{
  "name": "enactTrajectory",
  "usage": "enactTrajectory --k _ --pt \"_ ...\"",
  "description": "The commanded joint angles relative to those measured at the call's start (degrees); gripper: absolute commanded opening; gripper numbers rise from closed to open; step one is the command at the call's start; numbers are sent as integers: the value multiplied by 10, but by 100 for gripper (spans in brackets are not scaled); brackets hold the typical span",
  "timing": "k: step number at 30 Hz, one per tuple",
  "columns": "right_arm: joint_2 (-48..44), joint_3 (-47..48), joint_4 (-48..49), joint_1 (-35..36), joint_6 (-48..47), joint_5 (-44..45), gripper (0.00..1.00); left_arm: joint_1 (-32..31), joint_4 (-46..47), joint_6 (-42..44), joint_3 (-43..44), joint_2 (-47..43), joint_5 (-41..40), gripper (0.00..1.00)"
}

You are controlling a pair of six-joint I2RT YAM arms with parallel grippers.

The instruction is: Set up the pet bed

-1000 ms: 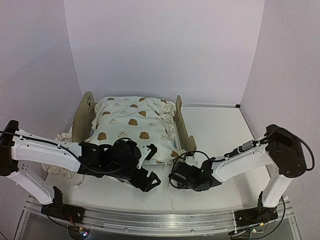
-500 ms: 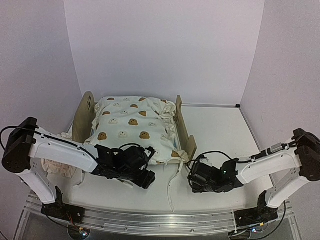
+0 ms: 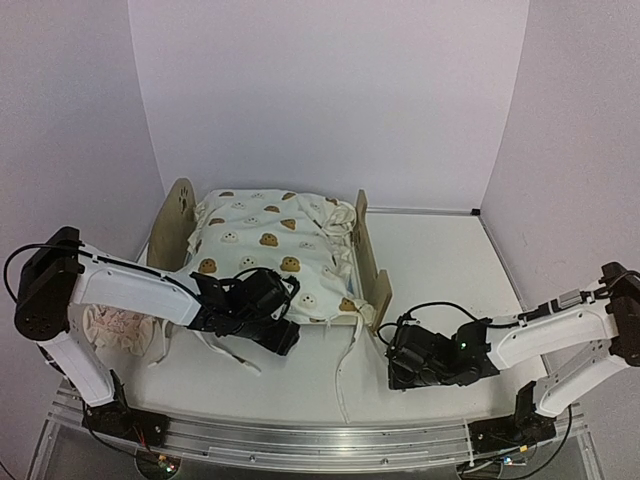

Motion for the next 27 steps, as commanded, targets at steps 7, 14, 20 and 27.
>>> enactTrajectory --k 7,14,20,27 --pt "37 11 10 17 -26 -84 0 86 59 77 55 35 -5 70" --pt "65 29 30 21 -41 -113 0 84 12 72 95 43 36 71" --pt "45 61 -3 21 -62 -100 0 46 -52 51 90 7 71 75" --pt "39 89 -28 21 -73 -106 0 -38 -116 28 101 -2 78 67"
